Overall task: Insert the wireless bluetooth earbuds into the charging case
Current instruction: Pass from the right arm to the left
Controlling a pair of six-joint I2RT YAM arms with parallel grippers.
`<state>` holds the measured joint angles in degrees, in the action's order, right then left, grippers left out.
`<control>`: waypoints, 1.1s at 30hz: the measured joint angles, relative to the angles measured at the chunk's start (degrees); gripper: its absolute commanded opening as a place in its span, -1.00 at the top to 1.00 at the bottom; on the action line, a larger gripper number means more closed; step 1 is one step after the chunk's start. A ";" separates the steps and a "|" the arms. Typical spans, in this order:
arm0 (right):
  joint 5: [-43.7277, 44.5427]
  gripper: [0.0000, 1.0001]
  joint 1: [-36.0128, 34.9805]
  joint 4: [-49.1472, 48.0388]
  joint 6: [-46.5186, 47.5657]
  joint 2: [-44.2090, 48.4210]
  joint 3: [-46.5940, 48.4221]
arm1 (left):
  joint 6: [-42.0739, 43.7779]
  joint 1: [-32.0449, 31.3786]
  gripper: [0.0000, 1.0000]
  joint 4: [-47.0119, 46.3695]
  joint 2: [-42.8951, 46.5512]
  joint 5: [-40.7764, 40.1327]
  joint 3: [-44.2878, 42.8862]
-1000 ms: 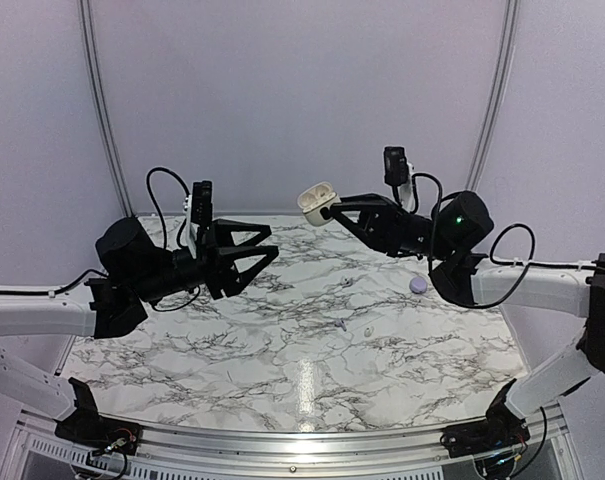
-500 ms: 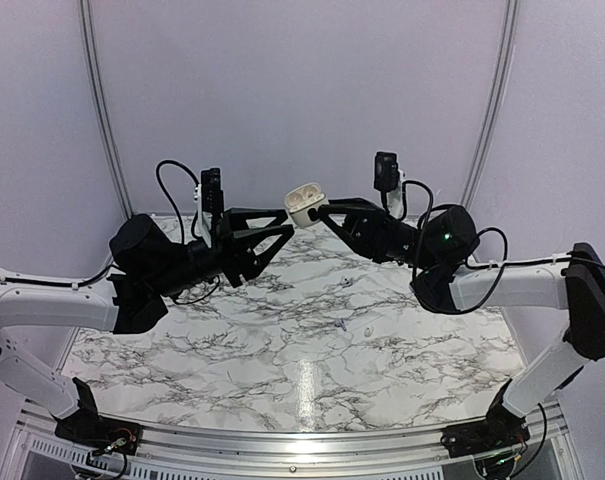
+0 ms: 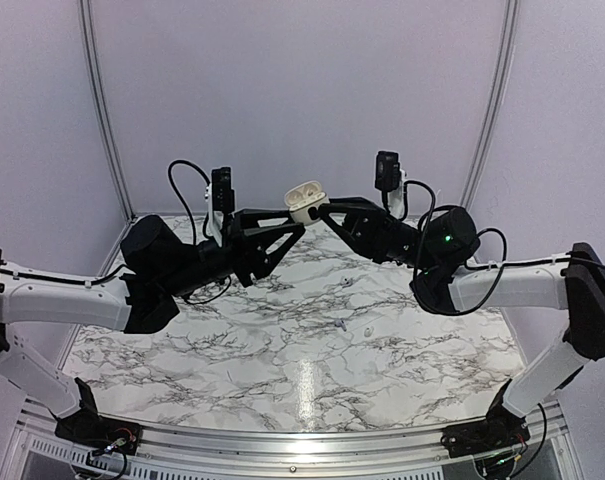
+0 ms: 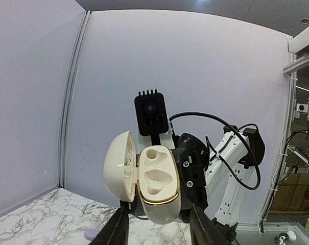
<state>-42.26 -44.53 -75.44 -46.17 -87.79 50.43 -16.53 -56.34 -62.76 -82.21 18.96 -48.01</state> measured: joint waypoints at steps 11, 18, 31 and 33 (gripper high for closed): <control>0.42 1.00 -0.33 0.02 0.87 0.00 0.00 | -1.53 -0.44 0.16 -1.22 -0.94 -0.48 -1.03; 0.87 1.00 -0.57 0.02 1.42 0.00 0.00 | -2.51 -0.52 0.17 -1.70 -2.05 -1.07 -1.57; 1.57 1.00 -0.61 0.02 1.84 0.00 0.00 | -3.19 -0.68 0.17 -3.13 -3.52 -1.07 -2.82; 1.70 1.00 -0.63 0.02 1.84 0.00 0.00 | -3.45 -0.68 0.17 -3.61 -3.61 -1.09 -2.86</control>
<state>-40.56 -45.17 -75.42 -44.34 -87.79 50.43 -19.99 -57.01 -66.37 -85.82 17.87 -50.87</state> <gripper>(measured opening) 0.231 0.415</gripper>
